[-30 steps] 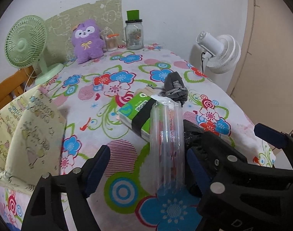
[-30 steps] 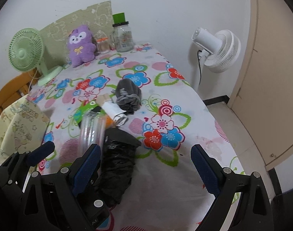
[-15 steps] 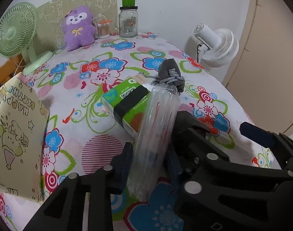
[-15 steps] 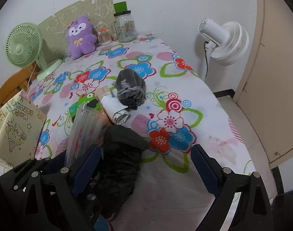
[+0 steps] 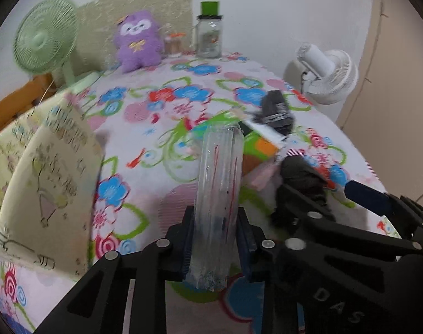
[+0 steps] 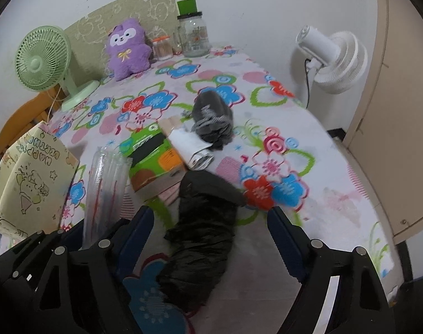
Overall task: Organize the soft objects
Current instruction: 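Grasp the clear plastic tube with the left tool while the right tool grasps the black plastic bag, then lift the clear tube with the left tool while the right tool lifts the black bag toward the box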
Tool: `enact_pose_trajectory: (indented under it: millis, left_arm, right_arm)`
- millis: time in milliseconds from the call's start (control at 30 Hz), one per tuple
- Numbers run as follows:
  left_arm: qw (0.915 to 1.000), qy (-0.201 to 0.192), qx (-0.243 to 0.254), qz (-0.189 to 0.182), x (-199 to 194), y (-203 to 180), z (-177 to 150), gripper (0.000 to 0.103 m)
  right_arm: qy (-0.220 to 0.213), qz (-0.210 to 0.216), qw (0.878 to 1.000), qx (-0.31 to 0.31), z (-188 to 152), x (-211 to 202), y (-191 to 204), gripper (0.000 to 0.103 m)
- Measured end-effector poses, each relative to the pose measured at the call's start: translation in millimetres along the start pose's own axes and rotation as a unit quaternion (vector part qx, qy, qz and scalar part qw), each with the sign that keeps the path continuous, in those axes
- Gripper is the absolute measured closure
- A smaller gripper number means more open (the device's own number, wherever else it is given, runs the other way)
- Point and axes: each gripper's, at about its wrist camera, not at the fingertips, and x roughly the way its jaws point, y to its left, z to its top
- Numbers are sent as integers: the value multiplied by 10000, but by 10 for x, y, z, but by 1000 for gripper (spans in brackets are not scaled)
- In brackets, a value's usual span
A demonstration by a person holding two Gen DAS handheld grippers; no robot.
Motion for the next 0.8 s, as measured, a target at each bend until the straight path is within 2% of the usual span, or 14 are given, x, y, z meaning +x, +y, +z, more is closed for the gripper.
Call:
enact_pose_trajectory:
  millis: [233,300,433,467,800]
  left_arm:
    - [9998,171,-99,39,104,111,-29,76]
    - [9998,180,-75,42,121,109,-28,76]
    - [9998,125,60,108,126,73,-35,76]
    - [9998,118,80,117,127,68,-36,77]
    - [9999,67,75,-27,29,57,-50,77]
  right_arm:
    - [181,43,9998,-96,4,144,111,25]
    - [220,100,9997,-41,4,180,112,31]
    - [221,117,9997,-17,-1,217,137,50]
    - [240,122,9996,-20,-2,218,143,53]
    - [119,42,9999,-35,-33,58,160,55]
